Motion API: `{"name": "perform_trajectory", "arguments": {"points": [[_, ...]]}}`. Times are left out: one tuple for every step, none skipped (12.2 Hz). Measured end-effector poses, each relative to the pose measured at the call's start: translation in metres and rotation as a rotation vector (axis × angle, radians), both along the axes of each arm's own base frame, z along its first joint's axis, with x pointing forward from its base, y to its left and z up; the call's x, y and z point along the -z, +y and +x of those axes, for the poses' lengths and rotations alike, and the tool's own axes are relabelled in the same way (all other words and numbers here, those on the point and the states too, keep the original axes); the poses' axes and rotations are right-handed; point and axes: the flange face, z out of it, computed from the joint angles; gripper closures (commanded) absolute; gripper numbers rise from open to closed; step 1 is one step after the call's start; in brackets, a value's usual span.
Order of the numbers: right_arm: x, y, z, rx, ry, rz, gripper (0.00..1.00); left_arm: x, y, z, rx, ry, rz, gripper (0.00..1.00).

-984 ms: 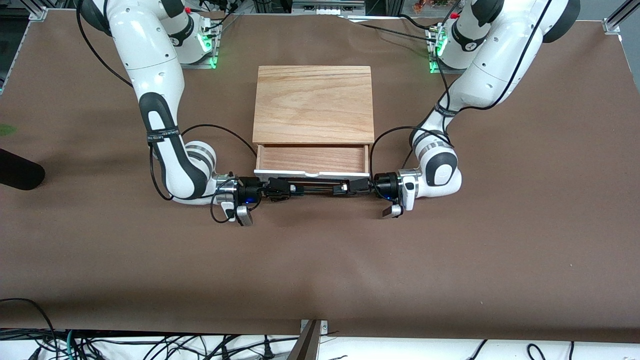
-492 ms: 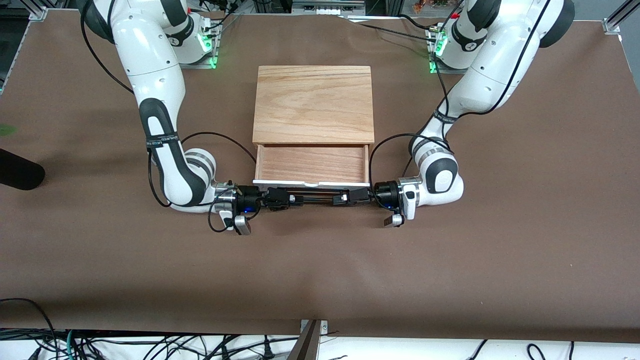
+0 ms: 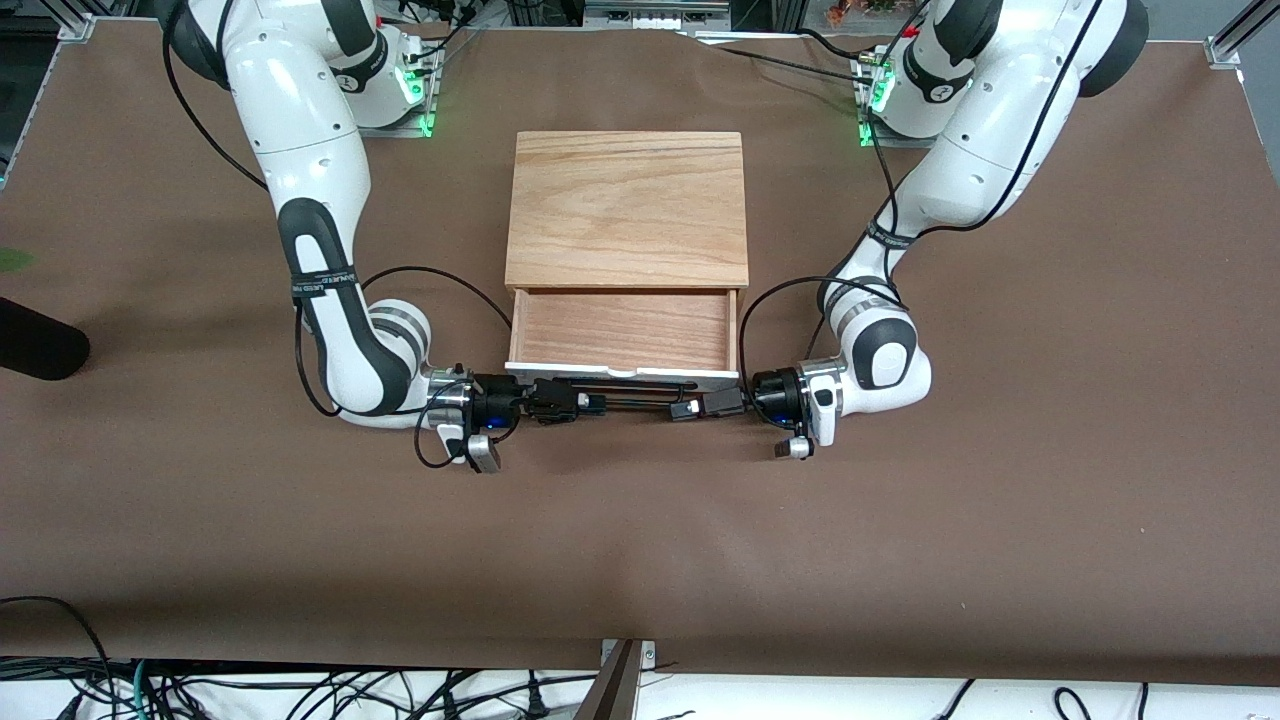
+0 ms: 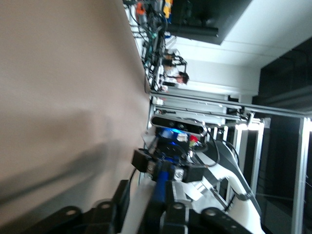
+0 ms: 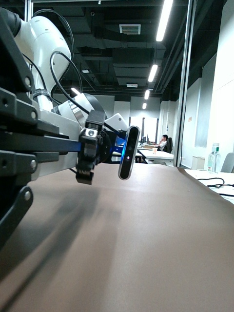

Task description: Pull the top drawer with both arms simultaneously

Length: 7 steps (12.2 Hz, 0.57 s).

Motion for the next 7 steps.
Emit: {"name": "perform_trajectory", "arguments": {"points": [[-0.005, -0.007, 0.007, 0.023, 0.002, -0.005, 0.27, 0.012, 0.008, -0.001, -0.019, 0.017, 0.033, 0.0], [-0.014, -0.022, 0.021, 0.057, -0.003, -0.012, 0.02, 0.021, 0.013, -0.002, -0.025, 0.029, 0.043, 0.0], [-0.021, -0.035, 0.03, 0.078, -0.005, -0.01, 0.0, 0.026, 0.015, -0.003, -0.027, 0.036, 0.046, 0.0], [-0.024, -0.043, 0.035, 0.089, -0.006, -0.008, 0.0, 0.027, 0.015, -0.003, -0.026, 0.04, 0.048, 0.0], [-0.024, -0.044, 0.035, 0.091, -0.006, -0.008, 0.0, 0.026, 0.017, -0.002, -0.019, 0.047, 0.054, 0.0], [-0.024, -0.042, 0.035, 0.091, -0.006, -0.01, 0.0, 0.024, 0.022, 0.002, 0.0, 0.061, 0.075, 0.0], [-0.023, -0.041, 0.034, 0.092, -0.008, -0.023, 0.0, 0.019, 0.033, 0.009, 0.026, 0.079, 0.11, 0.0]]}}
